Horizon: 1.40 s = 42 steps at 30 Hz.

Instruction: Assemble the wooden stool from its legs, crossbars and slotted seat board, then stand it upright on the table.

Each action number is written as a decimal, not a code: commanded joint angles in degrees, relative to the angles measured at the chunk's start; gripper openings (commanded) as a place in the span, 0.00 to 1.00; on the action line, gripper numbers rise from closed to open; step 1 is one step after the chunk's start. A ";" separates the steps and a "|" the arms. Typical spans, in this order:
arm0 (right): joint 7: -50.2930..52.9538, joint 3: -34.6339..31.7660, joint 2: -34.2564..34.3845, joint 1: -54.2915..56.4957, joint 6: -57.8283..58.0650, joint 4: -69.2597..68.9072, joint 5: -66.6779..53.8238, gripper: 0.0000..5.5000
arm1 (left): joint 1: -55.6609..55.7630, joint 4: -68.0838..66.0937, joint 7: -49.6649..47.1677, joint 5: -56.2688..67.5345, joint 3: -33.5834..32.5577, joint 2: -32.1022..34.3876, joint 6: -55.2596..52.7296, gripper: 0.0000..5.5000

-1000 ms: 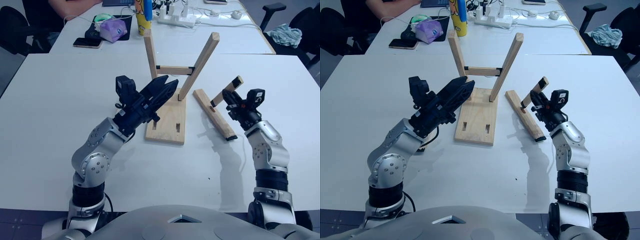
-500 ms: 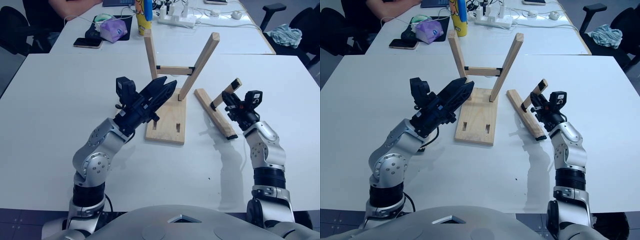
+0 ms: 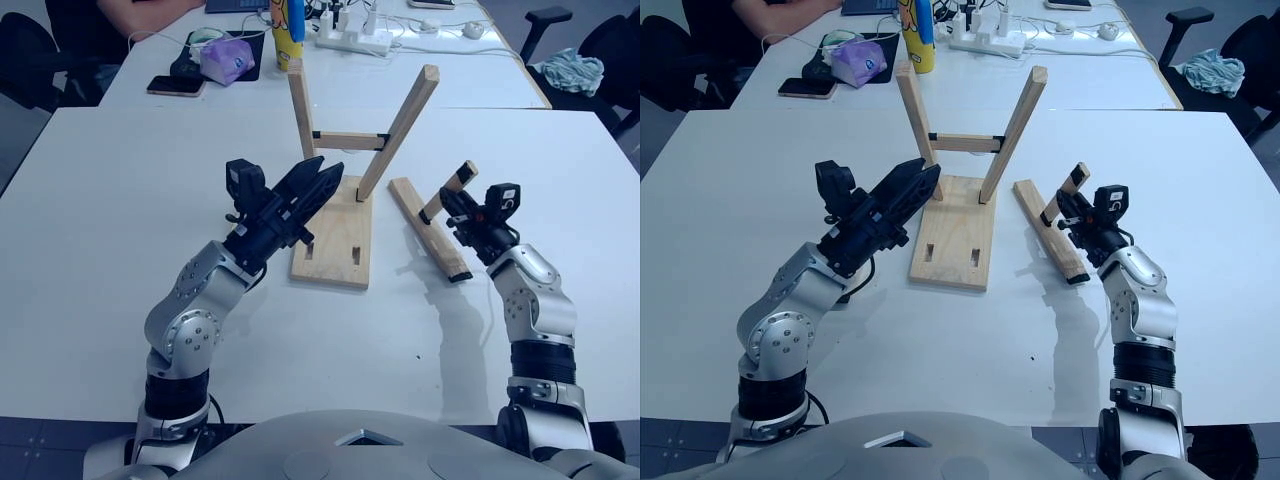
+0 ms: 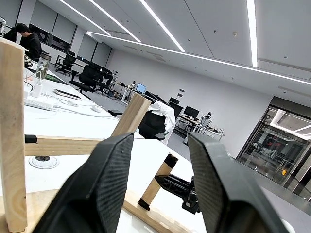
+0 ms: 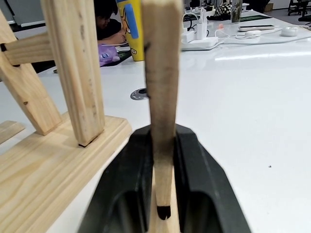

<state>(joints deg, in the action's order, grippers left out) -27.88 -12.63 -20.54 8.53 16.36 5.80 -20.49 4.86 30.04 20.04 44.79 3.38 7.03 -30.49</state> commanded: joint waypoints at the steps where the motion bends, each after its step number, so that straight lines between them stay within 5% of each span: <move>1: 1.83 2.36 -0.24 -3.20 0.12 0.97 3.73 0.08 | 0.49 0.00 -0.36 -0.45 -0.42 0.26 0.25 0.37; 21: 5.05 5.76 0.40 -4.78 -2.11 2.94 6.65 0.08 | 0.85 -0.72 -0.16 -0.91 -0.19 0.32 0.58 0.37; 32: 3.73 4.96 -0.05 -3.27 -2.51 0.34 5.80 0.39 | 0.74 -1.44 0.09 -1.41 0.05 -0.10 1.49 0.37; 42: -0.09 -0.64 -4.53 -1.27 0.69 -18.06 -2.54 0.39 | -1.78 -0.85 -0.61 -3.09 1.19 -1.09 3.21 0.37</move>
<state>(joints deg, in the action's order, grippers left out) -28.22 -11.64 -23.41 4.72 14.62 -7.71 -20.92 3.93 29.10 19.91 42.52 4.06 6.41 -27.84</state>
